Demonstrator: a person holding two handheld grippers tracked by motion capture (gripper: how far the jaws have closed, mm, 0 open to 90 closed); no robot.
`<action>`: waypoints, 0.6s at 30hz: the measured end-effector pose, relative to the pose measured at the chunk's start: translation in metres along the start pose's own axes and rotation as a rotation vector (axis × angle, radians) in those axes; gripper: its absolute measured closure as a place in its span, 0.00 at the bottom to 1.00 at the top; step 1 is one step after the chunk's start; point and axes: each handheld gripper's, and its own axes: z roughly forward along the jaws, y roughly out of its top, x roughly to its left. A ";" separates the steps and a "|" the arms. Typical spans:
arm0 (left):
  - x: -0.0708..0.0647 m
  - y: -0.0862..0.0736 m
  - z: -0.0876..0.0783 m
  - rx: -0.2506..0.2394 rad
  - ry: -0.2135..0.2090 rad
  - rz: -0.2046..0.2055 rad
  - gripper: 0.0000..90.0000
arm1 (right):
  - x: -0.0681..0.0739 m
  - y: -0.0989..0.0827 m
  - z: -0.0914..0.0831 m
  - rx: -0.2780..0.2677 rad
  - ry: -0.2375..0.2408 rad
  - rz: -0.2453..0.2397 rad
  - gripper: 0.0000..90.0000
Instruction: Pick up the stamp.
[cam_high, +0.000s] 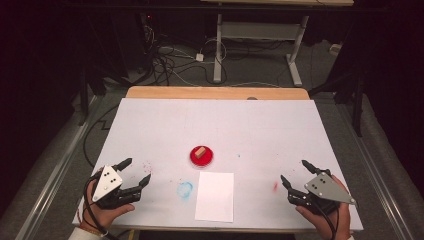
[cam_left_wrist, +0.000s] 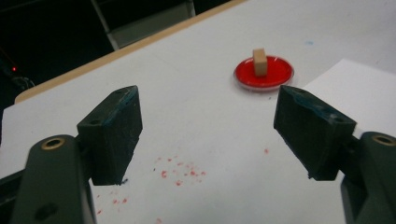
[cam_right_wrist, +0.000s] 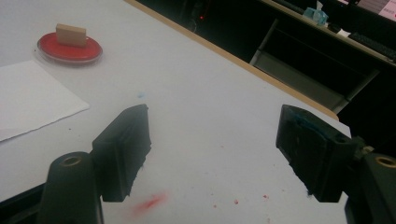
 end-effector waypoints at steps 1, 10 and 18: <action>0.001 0.000 0.001 0.011 -0.005 -0.006 0.26 | 0.000 0.000 0.000 0.003 0.002 -0.002 0.29; -0.003 0.005 0.007 0.081 -0.041 0.035 0.27 | 0.003 0.002 0.001 0.004 0.005 -0.010 0.29; 0.005 0.015 0.010 0.097 -0.060 0.016 0.27 | 0.006 0.003 0.007 0.013 0.025 -0.028 0.29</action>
